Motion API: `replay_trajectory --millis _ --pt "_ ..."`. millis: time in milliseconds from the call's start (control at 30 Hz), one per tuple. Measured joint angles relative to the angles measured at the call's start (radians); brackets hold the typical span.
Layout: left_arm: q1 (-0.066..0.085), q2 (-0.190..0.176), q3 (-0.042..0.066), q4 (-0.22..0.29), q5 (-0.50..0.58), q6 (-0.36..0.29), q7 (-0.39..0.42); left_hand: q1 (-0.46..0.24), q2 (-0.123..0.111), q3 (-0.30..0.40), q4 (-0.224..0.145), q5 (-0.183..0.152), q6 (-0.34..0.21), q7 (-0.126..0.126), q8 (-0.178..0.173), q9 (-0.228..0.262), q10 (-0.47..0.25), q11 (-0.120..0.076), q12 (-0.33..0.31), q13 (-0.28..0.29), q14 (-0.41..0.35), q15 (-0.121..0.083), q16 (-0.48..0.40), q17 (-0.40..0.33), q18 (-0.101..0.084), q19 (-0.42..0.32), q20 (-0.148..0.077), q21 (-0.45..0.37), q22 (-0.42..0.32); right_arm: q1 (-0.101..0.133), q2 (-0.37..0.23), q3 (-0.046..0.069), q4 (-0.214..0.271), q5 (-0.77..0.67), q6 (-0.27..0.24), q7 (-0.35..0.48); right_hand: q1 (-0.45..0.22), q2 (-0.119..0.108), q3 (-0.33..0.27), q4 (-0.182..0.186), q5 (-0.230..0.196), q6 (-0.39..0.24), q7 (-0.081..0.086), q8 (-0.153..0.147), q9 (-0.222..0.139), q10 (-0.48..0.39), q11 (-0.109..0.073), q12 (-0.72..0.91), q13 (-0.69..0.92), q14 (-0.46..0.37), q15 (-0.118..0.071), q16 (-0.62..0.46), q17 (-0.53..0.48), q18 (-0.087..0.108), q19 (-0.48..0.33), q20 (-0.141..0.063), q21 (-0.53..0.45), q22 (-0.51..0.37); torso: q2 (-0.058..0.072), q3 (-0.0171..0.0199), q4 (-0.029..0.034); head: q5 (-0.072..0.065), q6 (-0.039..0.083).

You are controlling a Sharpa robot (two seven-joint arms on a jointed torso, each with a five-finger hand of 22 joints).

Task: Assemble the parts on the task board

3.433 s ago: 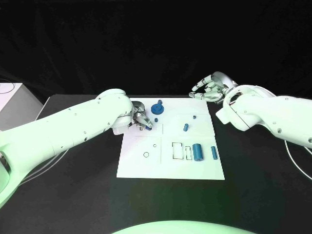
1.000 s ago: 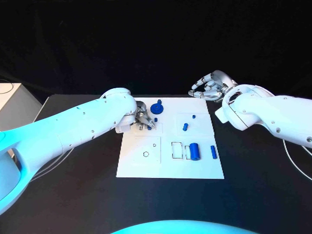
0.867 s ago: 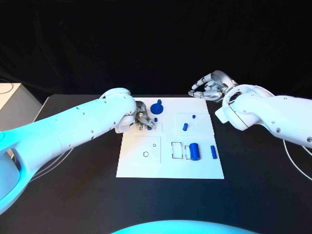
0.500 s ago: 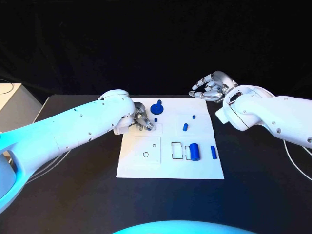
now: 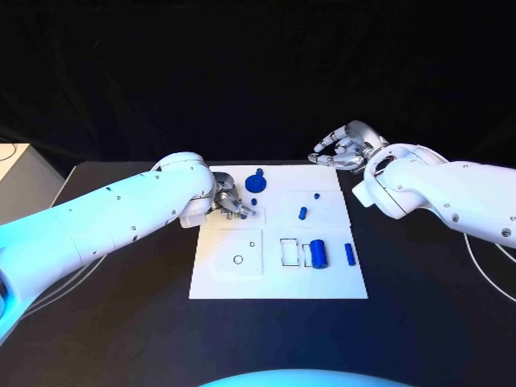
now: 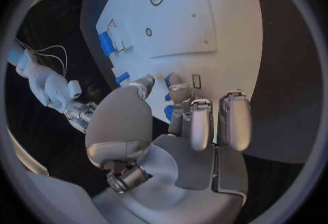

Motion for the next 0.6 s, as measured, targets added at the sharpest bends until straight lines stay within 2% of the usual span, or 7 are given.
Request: replay_trajectory --millis 167,233,300,400,467,600 --pt "0.001 -0.02 0.033 0.017 -0.001 -0.001 0.0 0.0 0.0 -0.005 0.0 0.0 -0.003 0.003 0.0 0.001 -0.001 0.001 0.0 -0.004 0.0 0.0 0.0 0.0 0.0 0.0 0.0 -0.004 0.0 -0.001 -0.003 0.0 0.0 0.0 0.0 0.001 -0.004 -0.004 -0.005 0.0 0.0 -0.003 0.003 0.004 0.001 0.0 0.0 0.0 0.0 0.0 0.0 0.0 0.0 0.0 0.0 0.0 0.0 0.0 -0.001 0.0005 -0.0003 -0.003 0.004" --pt "0.001 -0.028 0.047 0.022 -0.001 -0.001 -0.001 0.0 0.0 -0.015 -0.001 0.0 -0.008 0.008 -0.006 0.001 -0.007 0.007 0.0 -0.012 0.0 0.0 0.0 0.0 0.0 0.0 0.0 -0.008 0.0 -0.001 -0.004 0.0 0.0 0.0 0.0 0.001 -0.004 -0.004 -0.005 0.0 0.0 -0.003 0.003 0.004 0.001 0.0 0.0 0.0 0.0 0.0 0.0 0.0 0.0 0.0 0.0 0.0 0.0 0.0 -0.001 0.0006 -0.0003 -0.004 0.004" --pt "0.001 -0.036 0.067 0.026 -0.002 0.0 -0.001 0.008 0.008 -0.016 -0.002 0.0 -0.011 0.01 -0.007 0.001 -0.008 0.007 -0.001 -0.015 0.0 0.0 0.0 0.0 0.0 0.0 0.0 -0.008 0.0 -0.002 -0.006 0.0 0.001 0.0 0.0 0.002 -0.004 -0.004 -0.005 0.0 0.0 -0.003 0.003 0.004 0.001 0.0 0.0 0.0 0.0 0.0 0.0 0.0 0.0 0.0 0.0 0.0 0.0 0.0 0.0 0.0006 -0.0002 -0.004 0.005" --pt "0.002 -0.046 0.093 0.031 -0.003 0.0 -0.001 0.042 0.035 -0.029 -0.001 0.0 -0.046 0.024 -0.041 -0.009 -0.037 0.02 -0.021 -0.042 0.0 0.001 0.0 0.0 0.0 -0.017 0.007 -0.024 0.0 -0.002 -0.008 0.0 0.002 0.0 -0.001 0.004 -0.004 -0.004 -0.005 0.0 0.0 -0.003 0.003 0.004 0.001 0.0 0.0 0.0 0.0 0.0 0.0 0.0 0.0 0.0 0.0 0.0 0.0 0.0 0.0 0.0 0.0002 -0.003 0.006" --pt "0.003 -0.051 0.11 0.031 -0.002 0.0 -0.001 0.082 0.051 -0.029 -0.001 0.0 -0.078 0.045 -0.092 -0.04 -0.081 0.037 -0.055 -0.09 0.001 0.02 -0.009 0.0 0.0 -0.035 0.017 -0.038 -0.009 -0.002 -0.01 0.0 0.002 0.0 -0.002 0.005 -0.004 -0.004 -0.005 0.0 0.0 -0.003 0.003 0.004 0.001 0.0 0.0 0.0 0.0 0.0 0.0 0.0 0.0 0.0 0.0 0.0 0.0 0.0 0.001 0.0 0.0003 -0.001 0.008" --pt "0.009 -0.06 0.143 0.024 0.005 -0.003 -0.001 0.124 0.061 -0.029 -0.001 0.0 -0.096 0.063 -0.145 -0.078 -0.149 0.056 -0.12 -0.181 0.001 0.037 -0.027 0.0 0.0 -0.066 0.035 -0.065 -0.051 -0.002 -0.013 0.0 0.002 0.001 -0.005 0.007 -0.004 -0.004 -0.005 0.0 0.0 -0.003 0.003 0.004 0.001 0.0 0.0 0.0 0.0 0.0 0.0 0.0 0.0 0.0 0.0 0.0 0.0 0.0 0.002 -0.0002 0.0005 0.002 0.011"
